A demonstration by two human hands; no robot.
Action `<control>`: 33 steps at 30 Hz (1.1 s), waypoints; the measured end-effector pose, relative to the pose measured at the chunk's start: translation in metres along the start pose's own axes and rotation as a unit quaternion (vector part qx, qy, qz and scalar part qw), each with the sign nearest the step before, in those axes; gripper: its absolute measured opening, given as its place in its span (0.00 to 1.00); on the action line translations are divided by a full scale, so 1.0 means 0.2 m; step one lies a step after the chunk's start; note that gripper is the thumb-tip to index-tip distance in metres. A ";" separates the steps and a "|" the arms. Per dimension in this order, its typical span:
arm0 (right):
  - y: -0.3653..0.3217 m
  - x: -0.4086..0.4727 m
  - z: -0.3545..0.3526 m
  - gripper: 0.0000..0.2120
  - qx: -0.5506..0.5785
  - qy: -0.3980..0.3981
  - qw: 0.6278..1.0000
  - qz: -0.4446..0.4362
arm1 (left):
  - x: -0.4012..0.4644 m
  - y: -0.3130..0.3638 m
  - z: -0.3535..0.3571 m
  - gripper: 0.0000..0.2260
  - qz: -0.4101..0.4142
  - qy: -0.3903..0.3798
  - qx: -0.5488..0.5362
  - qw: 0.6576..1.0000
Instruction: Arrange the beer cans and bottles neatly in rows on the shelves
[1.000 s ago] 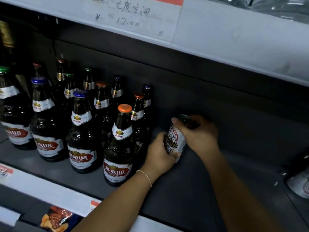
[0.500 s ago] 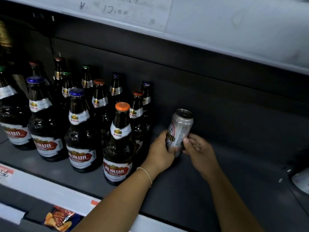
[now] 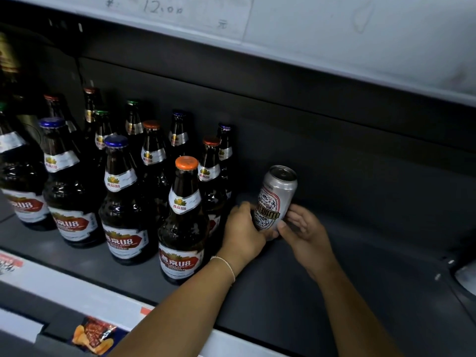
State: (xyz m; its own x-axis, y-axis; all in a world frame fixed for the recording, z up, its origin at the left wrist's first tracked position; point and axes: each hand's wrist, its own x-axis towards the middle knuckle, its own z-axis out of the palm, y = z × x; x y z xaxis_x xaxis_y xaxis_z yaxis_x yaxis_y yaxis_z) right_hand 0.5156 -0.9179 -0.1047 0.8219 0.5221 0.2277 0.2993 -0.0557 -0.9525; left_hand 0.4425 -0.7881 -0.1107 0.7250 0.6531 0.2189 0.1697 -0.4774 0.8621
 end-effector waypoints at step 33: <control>0.11 0.08 0.05 0.23 -0.065 -0.007 0.998 0.011 | 0.00 -0.03 0.03 0.19 0.037 0.014 -0.020 0.999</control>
State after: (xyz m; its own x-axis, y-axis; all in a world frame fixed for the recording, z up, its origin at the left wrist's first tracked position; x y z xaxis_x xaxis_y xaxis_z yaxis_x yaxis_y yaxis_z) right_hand 0.5302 -0.9024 -0.1249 0.8231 0.5304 0.2029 0.3421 -0.1779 -0.9227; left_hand 0.4465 -0.7886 -0.1183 0.7153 0.6331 0.2957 0.0884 -0.5018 0.8605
